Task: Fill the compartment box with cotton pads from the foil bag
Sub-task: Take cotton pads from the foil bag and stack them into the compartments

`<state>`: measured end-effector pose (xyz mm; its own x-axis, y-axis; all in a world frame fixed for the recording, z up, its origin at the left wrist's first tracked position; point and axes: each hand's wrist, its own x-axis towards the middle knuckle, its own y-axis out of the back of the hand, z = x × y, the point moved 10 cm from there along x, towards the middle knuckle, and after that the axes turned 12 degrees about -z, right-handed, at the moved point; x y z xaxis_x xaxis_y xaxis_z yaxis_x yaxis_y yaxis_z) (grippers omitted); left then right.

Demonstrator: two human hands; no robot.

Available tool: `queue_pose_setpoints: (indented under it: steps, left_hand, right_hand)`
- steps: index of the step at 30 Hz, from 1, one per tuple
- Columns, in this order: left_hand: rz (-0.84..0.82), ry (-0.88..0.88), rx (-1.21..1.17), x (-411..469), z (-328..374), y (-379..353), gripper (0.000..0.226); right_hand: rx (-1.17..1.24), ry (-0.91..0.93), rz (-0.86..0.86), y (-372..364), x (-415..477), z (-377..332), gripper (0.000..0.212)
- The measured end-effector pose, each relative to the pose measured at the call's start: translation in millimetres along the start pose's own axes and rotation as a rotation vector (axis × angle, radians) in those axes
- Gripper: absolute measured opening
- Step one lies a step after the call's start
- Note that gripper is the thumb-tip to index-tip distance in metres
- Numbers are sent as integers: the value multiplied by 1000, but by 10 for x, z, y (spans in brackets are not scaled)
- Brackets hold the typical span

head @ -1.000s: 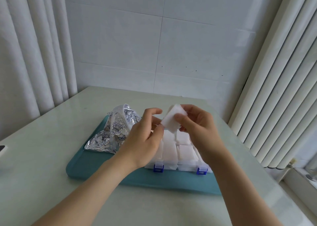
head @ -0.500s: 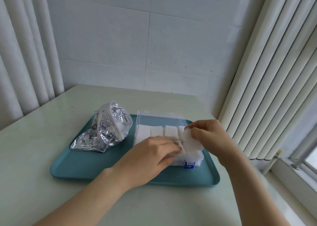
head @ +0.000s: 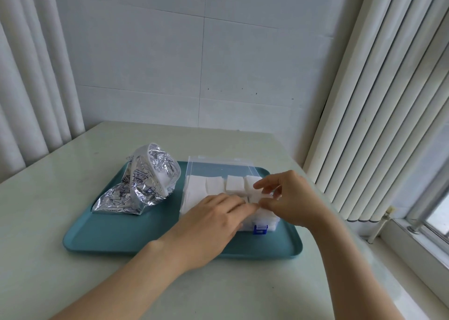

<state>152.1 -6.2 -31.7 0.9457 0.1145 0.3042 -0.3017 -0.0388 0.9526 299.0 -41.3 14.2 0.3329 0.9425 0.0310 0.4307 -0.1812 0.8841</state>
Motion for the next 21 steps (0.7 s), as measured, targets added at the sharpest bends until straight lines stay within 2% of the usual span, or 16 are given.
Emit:
queue_pose_setpoints:
  steps: [2, 5, 10, 21]
  left_hand:
    - [4, 0, 61, 5, 30, -10, 62]
    - [38, -39, 111, 22, 100, 20, 57]
    - [58, -76, 63, 25, 162, 42, 57]
    - [0, -85, 113, 38, 200, 17, 74]
  right_hand:
    - [-27, 5, 30, 14, 7, 23, 23]
    - [-98, 22, 52, 20, 15, -32, 10]
    - [-147, 40, 23, -30, 16, -116, 31]
    - [-127, 61, 70, -46, 31, -124, 28]
